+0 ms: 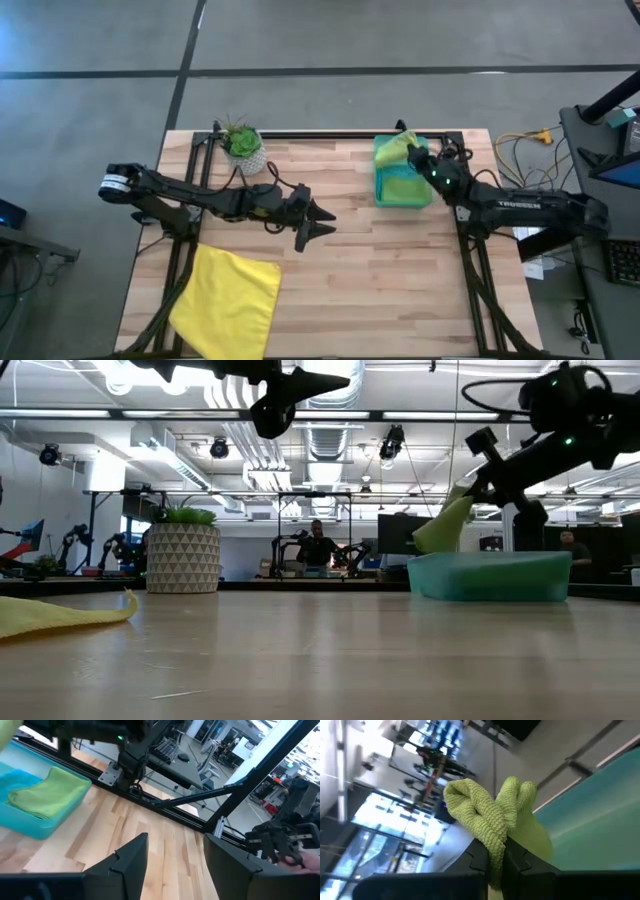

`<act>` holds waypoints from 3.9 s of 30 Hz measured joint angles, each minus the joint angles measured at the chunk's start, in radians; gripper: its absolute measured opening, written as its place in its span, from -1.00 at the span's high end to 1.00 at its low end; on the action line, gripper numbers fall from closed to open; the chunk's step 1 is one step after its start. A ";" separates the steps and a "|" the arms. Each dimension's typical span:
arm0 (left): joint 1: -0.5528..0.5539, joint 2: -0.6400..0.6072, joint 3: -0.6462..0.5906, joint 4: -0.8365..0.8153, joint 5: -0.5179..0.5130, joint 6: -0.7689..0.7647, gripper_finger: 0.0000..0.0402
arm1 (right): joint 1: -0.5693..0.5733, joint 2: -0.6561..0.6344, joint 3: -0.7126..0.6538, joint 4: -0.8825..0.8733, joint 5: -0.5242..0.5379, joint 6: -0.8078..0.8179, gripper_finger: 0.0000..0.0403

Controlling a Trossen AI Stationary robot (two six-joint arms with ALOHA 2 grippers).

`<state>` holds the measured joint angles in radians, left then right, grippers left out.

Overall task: Fold microfiber towels
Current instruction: Put the light green towel into the container

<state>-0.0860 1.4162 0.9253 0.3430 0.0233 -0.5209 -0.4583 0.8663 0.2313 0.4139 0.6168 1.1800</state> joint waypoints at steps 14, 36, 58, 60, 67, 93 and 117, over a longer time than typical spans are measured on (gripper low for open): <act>0.019 0.004 0.004 0.000 -0.037 -0.043 0.12 | -0.311 0.289 0.249 0.016 -0.569 -0.252 0.94; 0.022 0.004 0.004 -0.001 -0.088 -0.049 0.13 | -0.306 0.481 0.286 0.073 -0.733 -0.255 0.94; 0.025 0.010 0.003 0.003 -0.089 -0.050 0.13 | -0.308 0.271 0.267 -0.414 -0.405 -0.410 0.94; 0.025 0.017 0.003 -0.001 -0.089 -0.050 0.13 | -0.308 0.294 0.263 -0.418 -0.403 -0.416 0.94; 0.025 0.053 0.007 0.007 -0.085 -0.129 0.12 | -0.305 0.350 0.262 -0.441 -0.299 -0.405 0.94; 0.028 0.059 0.007 0.015 -0.083 -0.146 0.12 | -0.208 0.449 0.255 -0.650 -0.275 -0.320 0.69; 0.028 0.059 0.007 0.016 -0.078 -0.153 0.12 | -0.210 0.367 0.520 -0.974 -0.268 -0.536 0.05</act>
<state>-0.0582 1.4754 0.9321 0.3588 -0.0551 -0.6735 -0.6678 1.2334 0.7509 -0.5605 0.3492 0.6442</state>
